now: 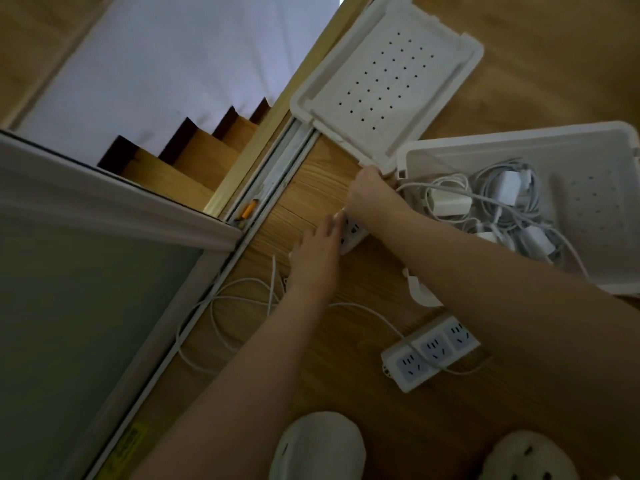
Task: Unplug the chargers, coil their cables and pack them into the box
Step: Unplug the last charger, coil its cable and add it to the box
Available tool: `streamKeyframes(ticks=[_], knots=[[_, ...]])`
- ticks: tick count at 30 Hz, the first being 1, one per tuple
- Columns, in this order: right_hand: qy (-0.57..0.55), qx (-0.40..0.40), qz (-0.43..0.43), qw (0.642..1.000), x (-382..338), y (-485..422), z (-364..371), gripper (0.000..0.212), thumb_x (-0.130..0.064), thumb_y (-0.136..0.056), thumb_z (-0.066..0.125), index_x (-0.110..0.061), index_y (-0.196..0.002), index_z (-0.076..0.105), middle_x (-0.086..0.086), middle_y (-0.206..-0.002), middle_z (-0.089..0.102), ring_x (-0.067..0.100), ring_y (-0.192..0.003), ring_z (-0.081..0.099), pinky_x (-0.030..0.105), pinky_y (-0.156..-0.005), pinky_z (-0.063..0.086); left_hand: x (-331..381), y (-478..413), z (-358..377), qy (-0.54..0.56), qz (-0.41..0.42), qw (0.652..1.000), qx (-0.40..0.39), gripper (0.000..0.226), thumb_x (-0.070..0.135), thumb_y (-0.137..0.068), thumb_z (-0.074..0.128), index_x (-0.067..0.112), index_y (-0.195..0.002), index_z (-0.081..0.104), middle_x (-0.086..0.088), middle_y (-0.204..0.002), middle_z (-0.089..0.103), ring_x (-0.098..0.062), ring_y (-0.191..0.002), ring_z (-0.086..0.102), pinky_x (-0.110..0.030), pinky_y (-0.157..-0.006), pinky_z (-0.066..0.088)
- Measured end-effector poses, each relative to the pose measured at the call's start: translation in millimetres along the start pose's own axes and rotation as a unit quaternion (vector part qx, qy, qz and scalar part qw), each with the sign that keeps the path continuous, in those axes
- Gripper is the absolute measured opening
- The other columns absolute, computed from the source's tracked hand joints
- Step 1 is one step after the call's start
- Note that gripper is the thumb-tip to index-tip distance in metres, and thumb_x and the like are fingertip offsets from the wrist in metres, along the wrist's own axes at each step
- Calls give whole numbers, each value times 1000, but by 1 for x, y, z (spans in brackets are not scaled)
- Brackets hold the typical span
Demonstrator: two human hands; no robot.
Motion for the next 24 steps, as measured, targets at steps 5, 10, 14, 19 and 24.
streamKeyframes(ticks=[5,10,14,19,24], knots=[[-15,26,2,1000,2,3,-2,19,-15,-96,44,-15,-109,58,6,-106,59,22,-99,58,31,-76,43,2,-1,-1,4,-28,1000,-11,81,10,-84,63,25,-148,16,-3,-147,30,-31,-121,42,-43,-95,45],[-40,24,3,999,3,5,-1,21,-19,-95,46,-16,-113,57,6,-110,58,22,-102,57,30,-75,41,2,-3,-2,-4,-28,999,-23,80,11,-84,63,24,-148,17,-5,-143,32,-32,-119,43,-45,-95,44],[-54,35,24,998,9,12,-7,19,-18,-95,47,-14,-110,57,5,-108,58,21,-101,56,31,-75,40,2,-3,-2,-17,-28,999,-27,79,13,-85,62,23,-148,15,-6,-142,32,-32,-118,43,-46,-93,45],[-106,87,52,989,20,43,-18,17,-17,-93,50,-12,-108,56,5,-104,56,20,-98,55,29,-74,38,2,-3,-2,-3,-37,999,-28,76,16,-88,59,25,-149,15,-5,-144,31,-31,-120,40,-44,-93,44],[-210,191,80,955,28,74,-39,15,-12,-91,47,-9,-106,50,8,-105,52,23,-95,51,30,-70,36,1,-3,-1,25,-48,998,-33,65,10,-88,55,22,-146,29,-2,-146,30,-30,-121,40,-46,-95,44]])
Point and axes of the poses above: each hand's wrist, its own y-axis away from the middle knuckle, its own z-axis out of the palm, x = y × z, the point moved 7 cm from there along -y, towards the middle knuckle
